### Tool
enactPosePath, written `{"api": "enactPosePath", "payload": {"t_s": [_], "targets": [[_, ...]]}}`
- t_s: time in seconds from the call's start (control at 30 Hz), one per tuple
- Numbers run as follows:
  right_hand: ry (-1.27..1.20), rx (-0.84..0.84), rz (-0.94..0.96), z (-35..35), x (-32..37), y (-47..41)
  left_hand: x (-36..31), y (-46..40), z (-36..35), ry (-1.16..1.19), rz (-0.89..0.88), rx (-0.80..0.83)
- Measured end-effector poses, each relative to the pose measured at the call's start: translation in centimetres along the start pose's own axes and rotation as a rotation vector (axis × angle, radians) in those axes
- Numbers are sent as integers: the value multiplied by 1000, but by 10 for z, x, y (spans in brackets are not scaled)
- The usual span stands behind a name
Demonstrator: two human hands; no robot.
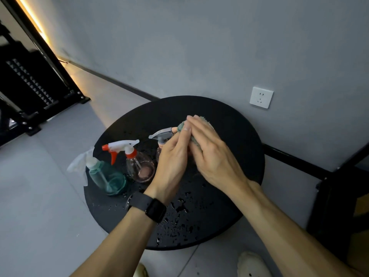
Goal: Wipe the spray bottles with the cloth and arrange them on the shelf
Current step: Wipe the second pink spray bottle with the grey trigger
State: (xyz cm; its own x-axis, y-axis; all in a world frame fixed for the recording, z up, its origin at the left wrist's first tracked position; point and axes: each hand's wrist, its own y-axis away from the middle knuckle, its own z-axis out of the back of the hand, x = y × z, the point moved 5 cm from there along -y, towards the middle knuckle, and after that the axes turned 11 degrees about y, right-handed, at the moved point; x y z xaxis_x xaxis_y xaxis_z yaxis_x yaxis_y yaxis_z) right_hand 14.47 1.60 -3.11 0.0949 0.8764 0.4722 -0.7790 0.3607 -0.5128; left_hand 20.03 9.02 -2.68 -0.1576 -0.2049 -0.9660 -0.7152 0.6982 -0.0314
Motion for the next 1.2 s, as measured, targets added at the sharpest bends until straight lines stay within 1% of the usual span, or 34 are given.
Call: {"api": "enactPosePath", "payload": {"t_s": [0.1,0.2,0.27,0.33,0.37,0.43,0.5,0.6,0.8,0.9,0.97,1.1,1.2], "targets": [[-26,95,24,-8,6,2,3,7,13,75,5,-28],[-94,143,12,-10,9,1,7,8,32,61,26,-85],[-178,139,-78,-10,6,-1,8,8,44,49,40,-108],[-340,116,-236,-11,2,-3,5,8,51,61,56,-100],[-445,124,-316,-13,1,-3,3,8,55,61,61,-95],[-627,198,-424,-18,1,-3,-2,9,58,53,61,-76],[-729,281,-440,-22,3,-2,-4,10,62,47,55,-66],[-836,283,-443,-24,5,-4,-6,12,65,31,43,-72],[-844,301,-436,-31,6,-6,-11,13,83,-147,-75,-181],[-825,309,-431,-34,10,-6,-13,15,89,-202,-105,-208],[-815,298,-435,-34,13,-5,-12,16,91,-222,-71,-170],[-785,257,-477,-30,12,-3,5,20,92,-178,159,27],[-751,269,-486,-29,11,1,9,20,96,-150,151,17]]}}
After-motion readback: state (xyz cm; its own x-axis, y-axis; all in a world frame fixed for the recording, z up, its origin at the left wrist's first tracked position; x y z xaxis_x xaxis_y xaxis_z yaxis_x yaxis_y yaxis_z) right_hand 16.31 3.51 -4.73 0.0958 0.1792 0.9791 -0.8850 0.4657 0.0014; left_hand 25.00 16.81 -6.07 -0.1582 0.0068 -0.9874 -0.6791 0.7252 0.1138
